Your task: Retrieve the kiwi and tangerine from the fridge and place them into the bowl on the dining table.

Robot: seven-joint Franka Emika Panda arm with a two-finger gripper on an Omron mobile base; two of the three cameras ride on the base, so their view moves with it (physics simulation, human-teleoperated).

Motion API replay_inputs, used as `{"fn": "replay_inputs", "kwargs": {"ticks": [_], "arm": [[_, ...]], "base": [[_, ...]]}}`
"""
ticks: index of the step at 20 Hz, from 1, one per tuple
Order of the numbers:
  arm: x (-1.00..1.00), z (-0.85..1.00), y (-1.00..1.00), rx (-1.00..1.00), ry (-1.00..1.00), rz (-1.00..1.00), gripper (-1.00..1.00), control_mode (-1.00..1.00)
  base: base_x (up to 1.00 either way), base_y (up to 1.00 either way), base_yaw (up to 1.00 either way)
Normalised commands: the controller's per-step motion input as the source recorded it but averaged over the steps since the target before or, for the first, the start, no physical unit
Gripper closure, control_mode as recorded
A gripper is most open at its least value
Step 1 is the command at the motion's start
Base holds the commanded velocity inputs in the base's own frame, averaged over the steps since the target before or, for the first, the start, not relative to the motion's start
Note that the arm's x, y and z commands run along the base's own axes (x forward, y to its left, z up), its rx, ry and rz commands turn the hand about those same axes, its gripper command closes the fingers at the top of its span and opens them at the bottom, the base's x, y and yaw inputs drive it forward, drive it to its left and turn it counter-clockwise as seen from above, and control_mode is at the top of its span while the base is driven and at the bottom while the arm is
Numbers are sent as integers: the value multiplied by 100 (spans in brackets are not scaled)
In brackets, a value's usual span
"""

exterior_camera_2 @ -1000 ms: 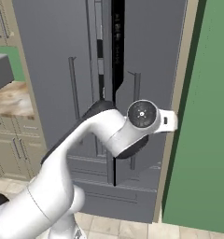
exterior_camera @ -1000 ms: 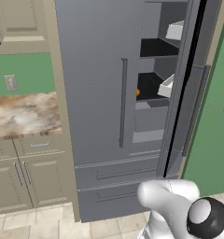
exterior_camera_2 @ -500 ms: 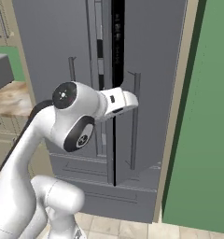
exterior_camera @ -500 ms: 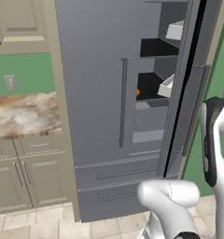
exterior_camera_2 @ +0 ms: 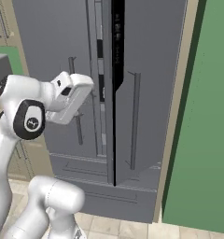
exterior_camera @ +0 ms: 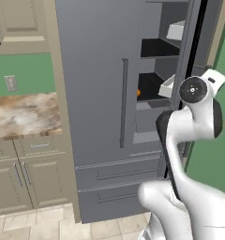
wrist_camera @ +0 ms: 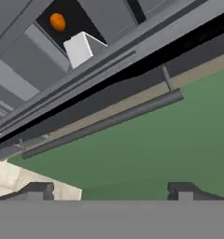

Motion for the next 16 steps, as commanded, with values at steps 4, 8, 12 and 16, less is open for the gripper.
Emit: {"fn": "replay_inputs", "kwargs": {"ticks": [4, 8, 12, 16], "arm": [[19, 28, 69, -38, 24, -6, -100, -100], [51, 29, 52, -33, 32, -5, -100, -100], [84, 15, 17, -17, 38, -7, -100, -100], [90, 0, -1, -2, 29, -1, -100, -100]], "base": [[0, 0, 0], [0, 0, 0], [0, 0, 0], [0, 0, 0]]}}
